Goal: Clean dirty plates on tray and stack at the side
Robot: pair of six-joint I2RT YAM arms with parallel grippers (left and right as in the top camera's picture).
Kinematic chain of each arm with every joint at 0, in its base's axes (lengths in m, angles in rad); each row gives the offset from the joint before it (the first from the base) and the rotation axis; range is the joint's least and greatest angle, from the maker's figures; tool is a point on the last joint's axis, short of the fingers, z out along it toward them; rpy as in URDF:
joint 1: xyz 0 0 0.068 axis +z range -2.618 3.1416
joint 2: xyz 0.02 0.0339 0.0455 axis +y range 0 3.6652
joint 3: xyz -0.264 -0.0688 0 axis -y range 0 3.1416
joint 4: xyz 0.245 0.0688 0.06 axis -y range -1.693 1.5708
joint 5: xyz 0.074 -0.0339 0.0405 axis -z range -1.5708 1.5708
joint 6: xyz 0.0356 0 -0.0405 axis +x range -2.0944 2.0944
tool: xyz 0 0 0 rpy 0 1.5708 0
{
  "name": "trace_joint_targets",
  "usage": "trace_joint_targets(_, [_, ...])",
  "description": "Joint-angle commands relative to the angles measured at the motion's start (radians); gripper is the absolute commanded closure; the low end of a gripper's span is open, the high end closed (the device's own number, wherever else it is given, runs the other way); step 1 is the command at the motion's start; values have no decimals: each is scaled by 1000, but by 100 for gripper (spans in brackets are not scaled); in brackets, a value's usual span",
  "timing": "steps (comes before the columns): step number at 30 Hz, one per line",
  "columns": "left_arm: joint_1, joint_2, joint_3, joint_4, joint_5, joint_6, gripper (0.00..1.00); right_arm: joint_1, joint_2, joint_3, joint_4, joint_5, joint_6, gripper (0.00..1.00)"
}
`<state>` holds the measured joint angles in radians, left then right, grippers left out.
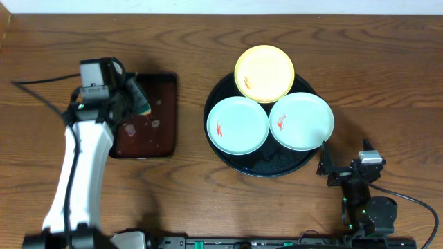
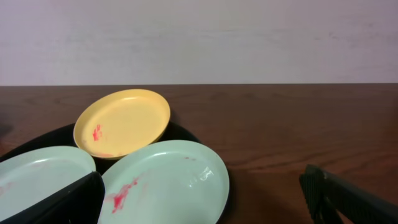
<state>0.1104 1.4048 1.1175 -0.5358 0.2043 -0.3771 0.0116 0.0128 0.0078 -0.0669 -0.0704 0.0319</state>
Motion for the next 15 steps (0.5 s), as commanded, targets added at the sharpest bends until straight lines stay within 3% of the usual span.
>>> trace_joint_targets(1, [2,1,4,5,-29,66,93,8,-3,-2,-4,2,-18,1])
trace_joint_targets(4, [2,89,-35,30,-105,66,92,8,-3,-2,-4,2,-19,1])
trace_joint_targets(9, [2,283,-57,47,-84,59,93,8,-3,-2,-4,2,-19,1])
trace_joint_targets(15, [2,197,5,-28,-81,60,93,8,-2,-2,-4,2,-18,1])
